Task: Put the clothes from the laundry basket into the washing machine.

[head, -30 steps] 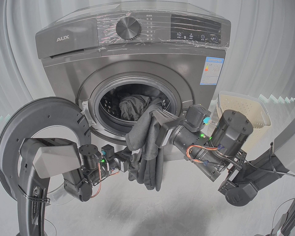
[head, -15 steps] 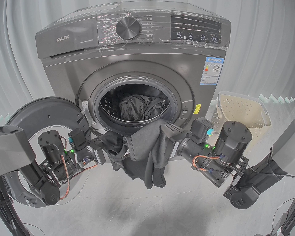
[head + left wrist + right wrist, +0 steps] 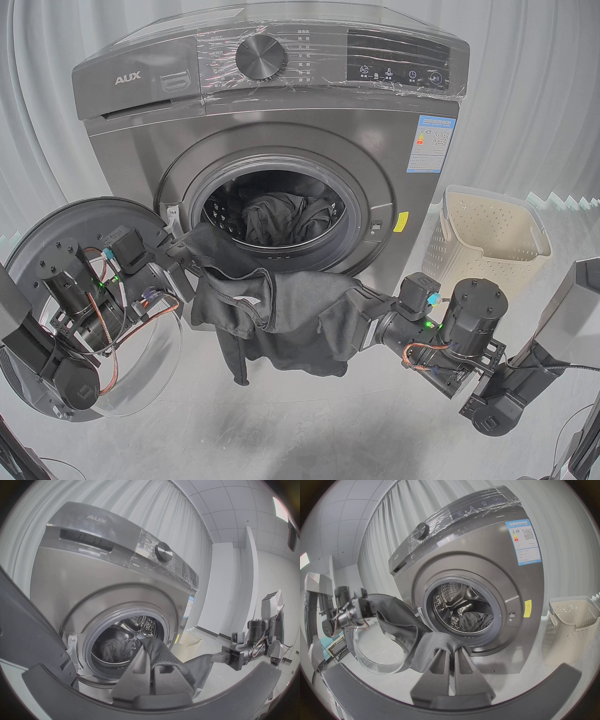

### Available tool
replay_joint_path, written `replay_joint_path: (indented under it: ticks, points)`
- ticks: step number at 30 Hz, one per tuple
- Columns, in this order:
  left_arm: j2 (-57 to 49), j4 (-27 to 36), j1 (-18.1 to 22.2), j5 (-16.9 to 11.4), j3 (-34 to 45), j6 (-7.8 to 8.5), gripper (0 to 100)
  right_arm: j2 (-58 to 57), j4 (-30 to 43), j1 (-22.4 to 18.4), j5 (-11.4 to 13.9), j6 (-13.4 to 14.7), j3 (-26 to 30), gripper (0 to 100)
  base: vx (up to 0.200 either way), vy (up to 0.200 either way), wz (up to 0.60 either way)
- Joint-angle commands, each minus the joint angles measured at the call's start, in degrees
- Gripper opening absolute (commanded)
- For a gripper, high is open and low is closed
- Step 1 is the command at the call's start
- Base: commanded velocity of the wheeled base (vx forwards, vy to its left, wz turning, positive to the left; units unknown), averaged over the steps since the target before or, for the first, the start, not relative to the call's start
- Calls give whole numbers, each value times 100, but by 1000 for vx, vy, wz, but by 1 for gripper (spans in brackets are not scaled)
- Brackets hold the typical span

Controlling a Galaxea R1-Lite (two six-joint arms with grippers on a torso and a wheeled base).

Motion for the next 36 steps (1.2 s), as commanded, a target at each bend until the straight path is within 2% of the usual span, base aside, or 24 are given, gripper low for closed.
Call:
replay_joint_path:
  ticks: [1, 11, 12, 21, 27, 34, 36]
  points:
    - [-190, -5, -35, 7, 4, 3, 0, 87, -4, -39, -4, -1, 48, 0, 0, 0, 0]
    - [-155, -5, -158, 16, 4, 39, 0, 166, -22, -83, -13, 25, 136, 0, 0, 0, 0]
    - [-146, -5, -185, 16, 4, 39, 0, 245, -22, -110, -13, 25, 136, 100, 0, 0, 0]
    - [-102, -5, -352, 104, -66, 30, 0, 1274, -48, -136, 75, 69, 295, 100, 0, 0, 0]
    - [109, -5, -536, 579, -339, 47, 0, 1933, -127, -127, 312, 8, 171, 100, 0, 0, 0]
    - [293, -5, -615, 640, -462, 47, 0, 2056, -294, -4, 374, -36, 4, 100, 0, 0, 0]
    - [302, -5, -606, 675, -488, 56, 0, 2030, -294, 145, 374, -71, -110, 100, 0, 0, 0]
